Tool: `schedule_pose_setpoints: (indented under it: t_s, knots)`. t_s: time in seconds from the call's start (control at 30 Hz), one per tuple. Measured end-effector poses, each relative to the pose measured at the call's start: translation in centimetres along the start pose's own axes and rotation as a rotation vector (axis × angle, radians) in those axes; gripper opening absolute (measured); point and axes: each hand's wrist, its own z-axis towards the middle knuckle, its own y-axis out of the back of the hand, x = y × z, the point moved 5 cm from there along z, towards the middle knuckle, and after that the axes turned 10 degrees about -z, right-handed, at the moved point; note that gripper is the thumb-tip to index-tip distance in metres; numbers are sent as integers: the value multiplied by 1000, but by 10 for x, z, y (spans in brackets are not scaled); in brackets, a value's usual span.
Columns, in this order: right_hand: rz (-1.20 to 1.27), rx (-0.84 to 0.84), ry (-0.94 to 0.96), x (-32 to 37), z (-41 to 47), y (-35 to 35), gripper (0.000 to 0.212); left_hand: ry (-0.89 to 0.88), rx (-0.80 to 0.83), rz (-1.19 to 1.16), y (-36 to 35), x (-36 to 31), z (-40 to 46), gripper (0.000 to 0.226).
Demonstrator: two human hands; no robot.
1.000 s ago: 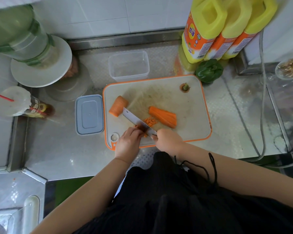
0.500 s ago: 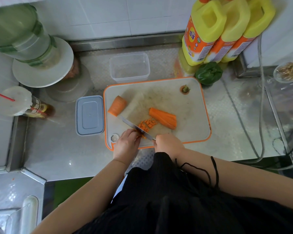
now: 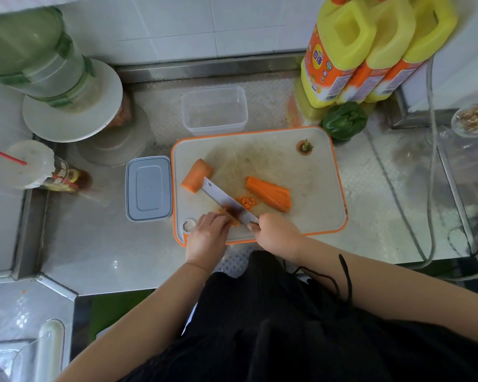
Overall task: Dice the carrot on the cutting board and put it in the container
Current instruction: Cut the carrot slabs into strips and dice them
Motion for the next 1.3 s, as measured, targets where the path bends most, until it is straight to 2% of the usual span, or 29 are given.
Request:
schedule_pose_setpoints:
  t_s: [0.13,0.27,0.43,0.6,0.83,1.0,1.2,1.3]
  knots:
    - [-64,-25,26,-2,-7,2,34,56,-37,1,5,5,-4,27]
    - [-118,-47,43,7,-10,-3,30,29,-23,28,4,3,-4,26]
    - [-201,-35,70,10,-8,-7,13,49,-34,30,4,1,-2,28]
    - [-222,-44,-13,15,-7,-8,16,92,0,30,-1,5,-1,14]
    - [-191,-27,3,16,-5,-10,11,89,4,40,0,2,0,25]
    - [-102,33,-2,12,3,4,32,10,3,84,0,1,-4,30]
    - [-220,8,43,-1,-7,8,30,-61,19,156,-2,3,-12,31]
    - [-204,-3,39,-5,-9,7,27,-71,-2,226,-1,0,-14,31]
